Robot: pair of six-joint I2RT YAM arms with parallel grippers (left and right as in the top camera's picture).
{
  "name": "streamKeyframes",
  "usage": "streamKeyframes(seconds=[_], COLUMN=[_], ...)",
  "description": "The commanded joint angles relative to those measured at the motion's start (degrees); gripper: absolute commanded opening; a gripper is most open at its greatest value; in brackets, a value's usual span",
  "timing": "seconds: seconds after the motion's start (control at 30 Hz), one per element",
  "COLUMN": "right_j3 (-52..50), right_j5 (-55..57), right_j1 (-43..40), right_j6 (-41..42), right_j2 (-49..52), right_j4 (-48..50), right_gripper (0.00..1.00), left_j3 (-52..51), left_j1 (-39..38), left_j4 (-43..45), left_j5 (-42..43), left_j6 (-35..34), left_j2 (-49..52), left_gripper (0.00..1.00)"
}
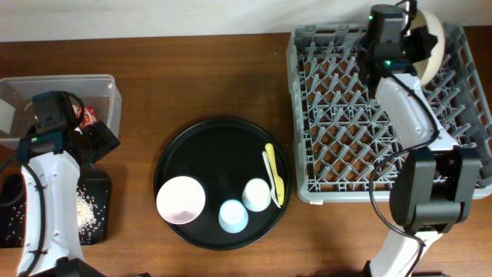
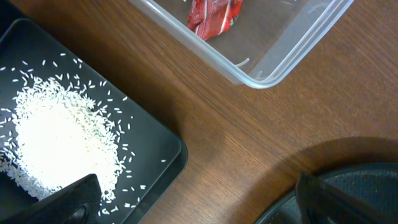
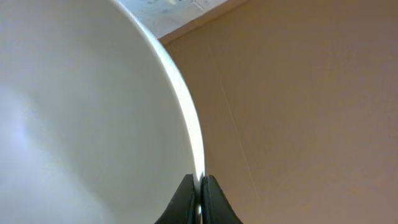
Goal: Sort waste into correct bins and load items into the dishwasher rack
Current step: 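Lift the beige plate right and stand it in the rack, then move the right gripper to the pink bowl and grasp its rim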
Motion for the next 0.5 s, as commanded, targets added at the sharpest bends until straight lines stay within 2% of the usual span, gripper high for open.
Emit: streamKeyframes(seconds=[0.0, 0.1, 0.2, 0.23, 0.27, 0.3, 0.37, 0.4, 0.43, 0.47], right_j3=[-1.92, -1.92, -1.92, -1.92, -1.92, -1.92, -1.92, -1.92, -1.92, -1.90], right_j5=[-1.99, -1.99, -2.01, -2.01, -2.05, -2.21, -2.54, -2.69, -2.86, -3.13], right_j1=[3.52, 7.13, 11.58, 12.81, 15.28, 16.44, 18.95, 19.76, 20.55, 21.03], right_j6=[1.64, 6.78, 6.91, 6.91, 6.91, 6.91, 7.54, 8.50, 9.57, 10.45], right_j2=[0.31, 0.31, 0.31, 0.31, 0.31, 0.31, 0.31, 0.28, 0.28, 0.28], right_j4=[-5.01, -8.63, -10.71, -10.69, -10.67, -10.64, -9.99, -9.97, -10.01, -10.01], right_gripper=[0.04, 0.04, 0.05, 0.08, 0.29, 0.38, 0.47, 0.59, 0.78, 0.89], left_j3=[0.48, 0.48, 0.48, 0.48, 0.48, 0.48, 0.48, 0.48, 0.48, 0.48], left_j1=[0.04, 0.04, 0.04, 0.04, 0.04, 0.04, 0.04, 0.04, 0.04, 0.04], left_j4=[0.15, 0.15, 0.15, 0.15, 0.15, 0.15, 0.17, 0.15, 0.15, 0.15], left_j5=[0.17, 0.17, 0.17, 0.17, 0.17, 0.17, 0.17, 0.17, 0.17, 0.17], left_j6=[-0.74, -0.74, -0.74, -0.74, -0.74, -0.74, -0.74, -0.74, -0.74, -0.74], left_j2=[0.04, 0.04, 0.04, 0.04, 0.04, 0.04, 0.04, 0.04, 0.04, 0.04], left_gripper=[0.99, 0.99, 0.99, 0.99, 0.99, 0.99, 0.99, 0.99, 0.99, 0.99])
